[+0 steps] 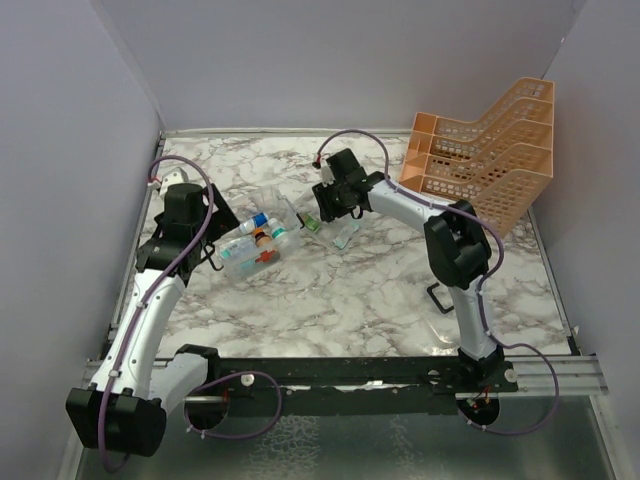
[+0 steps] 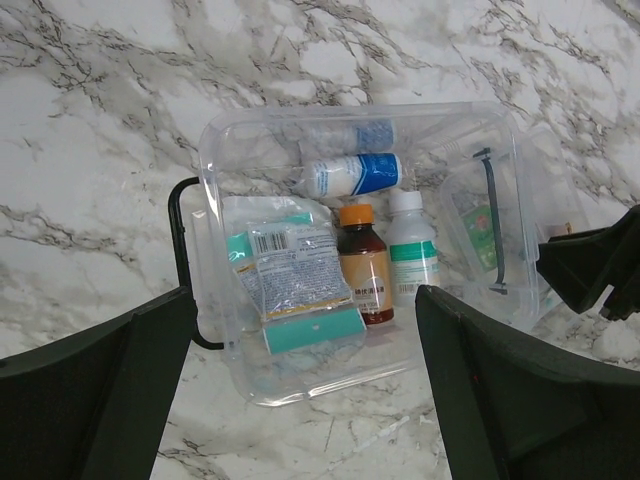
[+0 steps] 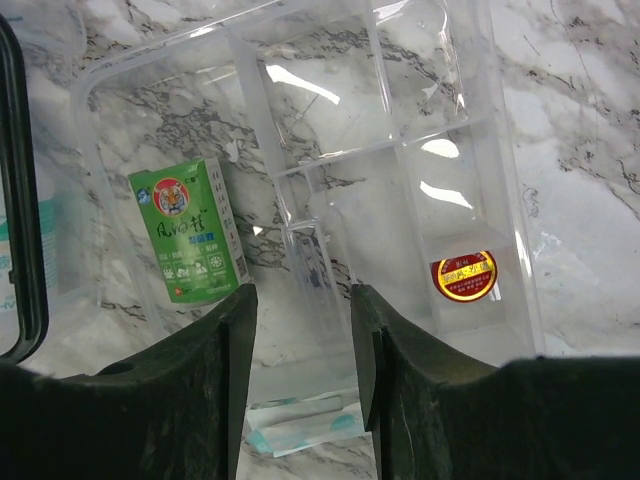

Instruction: Organize the medicine kit

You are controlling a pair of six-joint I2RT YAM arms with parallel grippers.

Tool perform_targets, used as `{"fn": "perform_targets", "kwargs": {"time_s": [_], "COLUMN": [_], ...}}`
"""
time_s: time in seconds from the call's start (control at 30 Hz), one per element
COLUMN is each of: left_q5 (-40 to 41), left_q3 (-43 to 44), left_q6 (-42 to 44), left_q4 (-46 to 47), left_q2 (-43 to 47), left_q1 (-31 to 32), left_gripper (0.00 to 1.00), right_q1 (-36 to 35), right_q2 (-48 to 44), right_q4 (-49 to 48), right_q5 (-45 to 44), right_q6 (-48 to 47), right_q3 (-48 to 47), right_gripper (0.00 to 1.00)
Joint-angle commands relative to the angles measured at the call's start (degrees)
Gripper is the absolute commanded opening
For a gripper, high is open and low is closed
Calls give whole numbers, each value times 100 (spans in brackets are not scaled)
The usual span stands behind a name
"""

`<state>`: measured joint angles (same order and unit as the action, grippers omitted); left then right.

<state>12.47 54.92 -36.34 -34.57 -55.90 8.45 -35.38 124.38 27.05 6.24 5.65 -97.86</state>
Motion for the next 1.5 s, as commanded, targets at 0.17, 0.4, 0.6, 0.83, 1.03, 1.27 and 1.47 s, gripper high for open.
{"fn": "perform_targets", "kwargs": {"time_s": [0.17,0.4,0.6,0.83,1.03,1.27,1.47], "left_q5": [-304,-272,-416,-598,-650,-187,-220], "left_q3": [-54,-227,-337,-316,-312,-75,-173], "left_q6": [-157,-135,62,205,287,1110,981], "left_q4": [19,36,173,251,276,339,345], "left_q2": [-204,-321,-397,-522,-609,-819,-976], "left_q1": [-230,-348,-413,-445,-466,-499,-519], "left_gripper": [94,86,85,86,87,85,77], "right_q1": [-81,-92,-101,-157,-222,-223,-224], "right_q2": [486,500,603,754,445,-314,-746], "right_q4": [344,217,130,143,11,-36,323], "right_q5": [-447,-490,-478,-839,-1019,-1120,-1390], "right_q6": [-614,-541,-629,-671,-577,100,761], "right_q3": [-376,-261,-269,-280,-82,364,649], "right_gripper": [38,32,34,34,13,7,4]}}
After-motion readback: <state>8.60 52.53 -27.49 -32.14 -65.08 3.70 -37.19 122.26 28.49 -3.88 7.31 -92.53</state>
